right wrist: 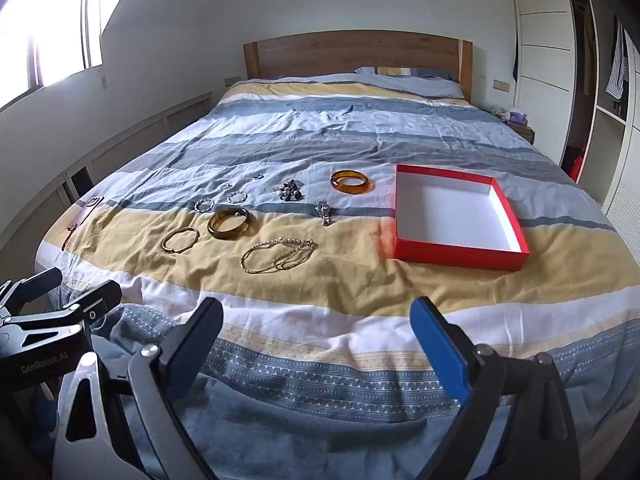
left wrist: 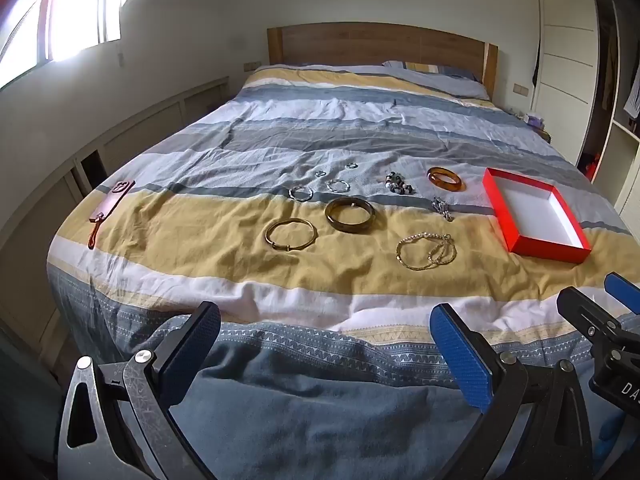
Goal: Organize jewelry
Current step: 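Move both tools toward the jewelry on the duvet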
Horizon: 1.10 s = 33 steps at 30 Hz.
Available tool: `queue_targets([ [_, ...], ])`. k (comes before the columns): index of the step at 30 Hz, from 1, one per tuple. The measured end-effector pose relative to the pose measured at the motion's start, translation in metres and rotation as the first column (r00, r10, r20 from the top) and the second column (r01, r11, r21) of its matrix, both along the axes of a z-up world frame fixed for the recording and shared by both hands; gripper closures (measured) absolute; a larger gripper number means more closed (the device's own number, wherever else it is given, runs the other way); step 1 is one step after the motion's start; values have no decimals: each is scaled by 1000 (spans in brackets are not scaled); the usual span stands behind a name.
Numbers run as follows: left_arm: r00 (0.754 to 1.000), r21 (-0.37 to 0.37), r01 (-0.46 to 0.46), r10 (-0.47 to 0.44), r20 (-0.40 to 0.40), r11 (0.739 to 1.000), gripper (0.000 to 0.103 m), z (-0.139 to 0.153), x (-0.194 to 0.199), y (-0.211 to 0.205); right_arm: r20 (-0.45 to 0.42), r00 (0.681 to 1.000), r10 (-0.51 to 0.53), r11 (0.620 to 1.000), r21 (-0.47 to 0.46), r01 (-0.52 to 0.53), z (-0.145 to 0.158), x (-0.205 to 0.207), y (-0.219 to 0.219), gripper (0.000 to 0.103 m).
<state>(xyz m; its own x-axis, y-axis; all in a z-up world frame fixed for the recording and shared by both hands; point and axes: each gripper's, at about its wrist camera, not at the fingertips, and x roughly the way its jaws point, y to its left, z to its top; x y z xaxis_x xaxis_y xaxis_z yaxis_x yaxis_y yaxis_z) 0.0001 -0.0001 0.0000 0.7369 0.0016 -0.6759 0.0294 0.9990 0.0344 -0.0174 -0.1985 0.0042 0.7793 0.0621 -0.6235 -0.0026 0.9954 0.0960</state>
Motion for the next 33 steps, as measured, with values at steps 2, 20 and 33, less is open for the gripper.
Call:
queue_targets([
  [2,1000,2,-1,1,0,1000,1,0,0,0,-3,1000,1,1000,4,-1,0,0,0,8],
  [20,998,-24,45,-46,-52,999,1,-14,10,-6,-9,1000,15,1000,20,-15,-9,13,0,8],
  [33,996,-44,18,-21,-87,999,1,-35,25,15,-71,996,61,997,48,-58,-37,29,6,8],
])
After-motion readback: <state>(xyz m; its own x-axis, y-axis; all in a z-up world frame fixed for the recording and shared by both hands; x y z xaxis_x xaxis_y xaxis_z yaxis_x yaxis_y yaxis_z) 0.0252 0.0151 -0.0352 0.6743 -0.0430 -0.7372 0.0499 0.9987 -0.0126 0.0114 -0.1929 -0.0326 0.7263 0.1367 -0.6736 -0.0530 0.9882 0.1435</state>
